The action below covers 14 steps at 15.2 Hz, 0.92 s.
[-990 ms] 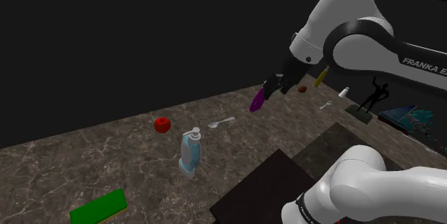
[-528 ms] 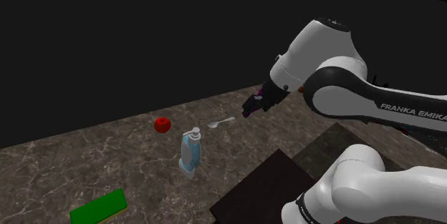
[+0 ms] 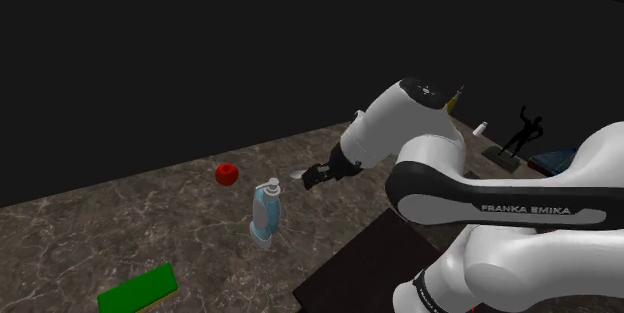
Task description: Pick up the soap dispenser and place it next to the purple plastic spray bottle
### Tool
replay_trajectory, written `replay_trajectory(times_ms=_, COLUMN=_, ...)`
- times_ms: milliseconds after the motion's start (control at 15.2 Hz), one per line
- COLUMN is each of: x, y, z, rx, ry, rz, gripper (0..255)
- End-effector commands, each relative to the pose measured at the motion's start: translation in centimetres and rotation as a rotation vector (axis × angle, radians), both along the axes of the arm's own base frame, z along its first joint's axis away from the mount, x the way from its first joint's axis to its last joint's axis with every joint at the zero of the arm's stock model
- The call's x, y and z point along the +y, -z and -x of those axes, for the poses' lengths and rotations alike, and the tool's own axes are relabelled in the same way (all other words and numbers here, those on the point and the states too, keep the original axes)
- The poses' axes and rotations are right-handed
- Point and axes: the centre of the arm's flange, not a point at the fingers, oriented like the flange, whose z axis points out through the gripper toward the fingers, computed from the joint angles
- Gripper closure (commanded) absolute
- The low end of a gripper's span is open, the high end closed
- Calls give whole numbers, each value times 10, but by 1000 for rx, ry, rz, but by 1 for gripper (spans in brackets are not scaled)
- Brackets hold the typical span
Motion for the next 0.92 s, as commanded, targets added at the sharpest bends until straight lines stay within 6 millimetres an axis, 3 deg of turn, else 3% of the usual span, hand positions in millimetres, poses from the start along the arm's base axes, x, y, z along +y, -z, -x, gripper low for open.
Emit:
replay_trajectory(times_ms=0, x=20, y=19, z=-3, rx=-32, ry=3, rz=-10, gripper=0)
replay_trajectory(times_ms=462, x=82, y=86, z=-18, rx=-125, ry=17, rz=-25, gripper=0)
replay_trajectory(times_ms=858, x=86, y=115, z=-32, rx=-132, ry=18, rz=-26, gripper=0)
